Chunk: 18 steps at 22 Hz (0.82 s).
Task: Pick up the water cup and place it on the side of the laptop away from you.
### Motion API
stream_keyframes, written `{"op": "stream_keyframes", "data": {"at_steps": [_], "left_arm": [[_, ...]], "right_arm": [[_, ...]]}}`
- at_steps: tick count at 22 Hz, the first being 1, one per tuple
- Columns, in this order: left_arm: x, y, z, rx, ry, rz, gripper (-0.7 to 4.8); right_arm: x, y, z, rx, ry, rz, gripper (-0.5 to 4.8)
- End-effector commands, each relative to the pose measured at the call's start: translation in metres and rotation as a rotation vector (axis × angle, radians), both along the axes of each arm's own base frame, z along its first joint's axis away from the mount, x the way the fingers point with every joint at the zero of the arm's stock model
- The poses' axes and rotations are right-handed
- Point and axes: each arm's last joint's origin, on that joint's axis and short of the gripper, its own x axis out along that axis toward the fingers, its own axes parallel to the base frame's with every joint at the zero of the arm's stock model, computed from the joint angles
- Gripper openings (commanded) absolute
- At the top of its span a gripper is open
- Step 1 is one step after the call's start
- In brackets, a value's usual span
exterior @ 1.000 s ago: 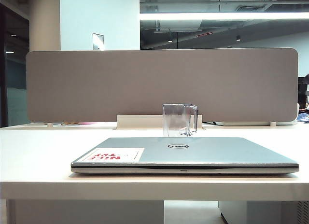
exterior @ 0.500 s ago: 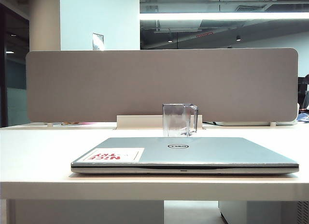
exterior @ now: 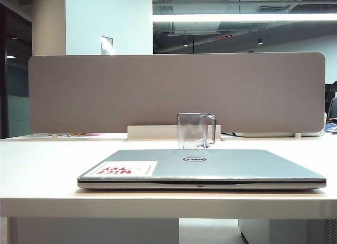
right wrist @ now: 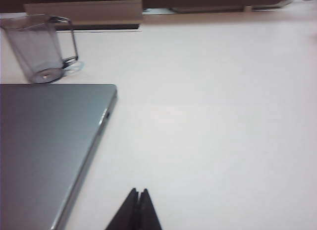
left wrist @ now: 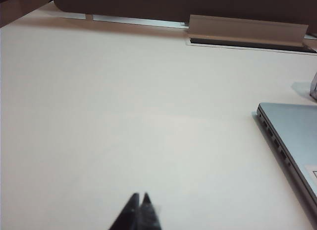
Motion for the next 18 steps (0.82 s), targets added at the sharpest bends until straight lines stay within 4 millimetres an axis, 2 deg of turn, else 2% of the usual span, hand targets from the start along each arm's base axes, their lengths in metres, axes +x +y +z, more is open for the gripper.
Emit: {"op": "stream_keyframes", "data": {"at_steps": [1, 18], "left_arm": [[0.0000, -0.0001, 0.0016, 0.003, -0.009, -0.003, -0.05], [0.0000, -0.0001, 0.0016, 0.003, -0.009, -0.003, -0.05]], "right_arm": [[0.0007, -0.0008, 0.0015, -0.008, -0.031, -0.024, -0.01], [0.0008, -0.0007, 0.0019, -0.008, -0.035, -0.023, -0.01]]}}
